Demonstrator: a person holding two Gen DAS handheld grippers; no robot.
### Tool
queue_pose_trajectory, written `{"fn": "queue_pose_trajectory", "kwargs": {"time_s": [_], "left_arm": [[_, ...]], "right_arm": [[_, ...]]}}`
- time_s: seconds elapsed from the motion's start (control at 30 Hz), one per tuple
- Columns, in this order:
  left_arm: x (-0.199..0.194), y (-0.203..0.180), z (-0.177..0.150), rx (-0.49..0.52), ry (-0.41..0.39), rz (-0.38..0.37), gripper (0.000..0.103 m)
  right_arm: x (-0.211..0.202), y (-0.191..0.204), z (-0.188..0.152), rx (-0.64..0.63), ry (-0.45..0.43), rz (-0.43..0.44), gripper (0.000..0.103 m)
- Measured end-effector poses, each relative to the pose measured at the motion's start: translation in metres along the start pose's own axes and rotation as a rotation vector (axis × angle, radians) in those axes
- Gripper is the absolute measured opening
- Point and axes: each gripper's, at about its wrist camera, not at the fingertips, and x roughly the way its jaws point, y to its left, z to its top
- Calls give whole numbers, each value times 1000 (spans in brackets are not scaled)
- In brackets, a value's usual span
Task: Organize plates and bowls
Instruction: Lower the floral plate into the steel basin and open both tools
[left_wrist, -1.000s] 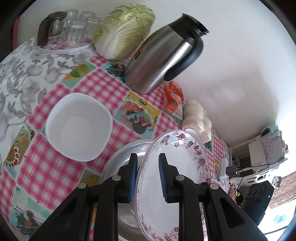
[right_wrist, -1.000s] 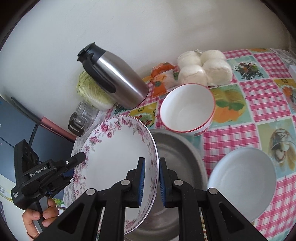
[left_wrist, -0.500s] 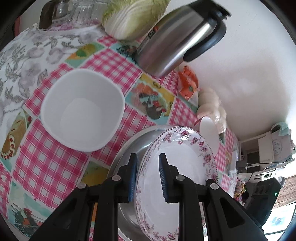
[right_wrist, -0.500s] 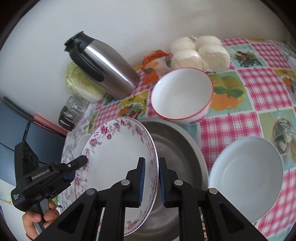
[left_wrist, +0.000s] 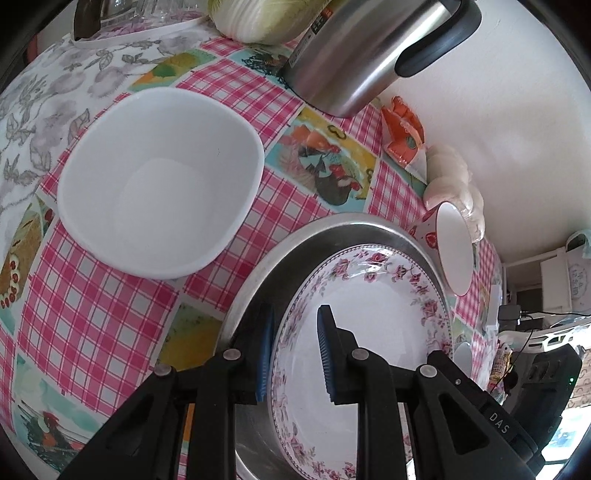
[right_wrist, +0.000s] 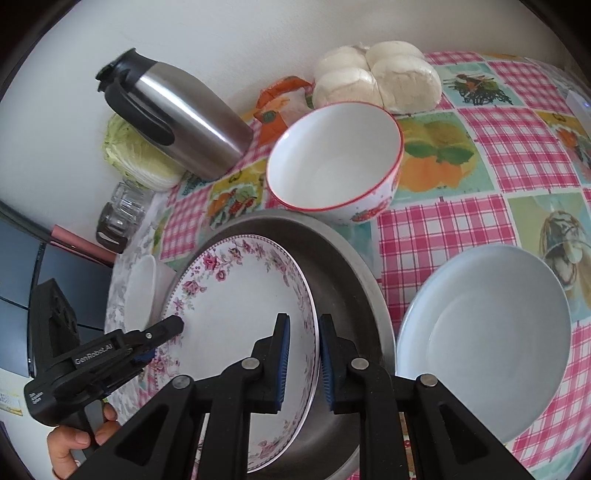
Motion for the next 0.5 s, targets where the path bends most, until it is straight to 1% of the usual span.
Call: {"fn": "queue_pose_trajectory", "kwargs": {"time_s": [0.13,0.27,0.33,0.5], "left_arm": [[7,0,-2,8,17,18,23],[8,-6,-3,29,7,46,23],[8,-5,-3,30,6,46,23],[8,-3,-2,15,2,35,23]], "right_arm": [[6,-4,-2,10,17,-21,19],[8,-1,-2,-13,18,-50,18],[9,2,-2,-31,16,-71,19],[11,5,-2,-43,4,-90,19]]}}
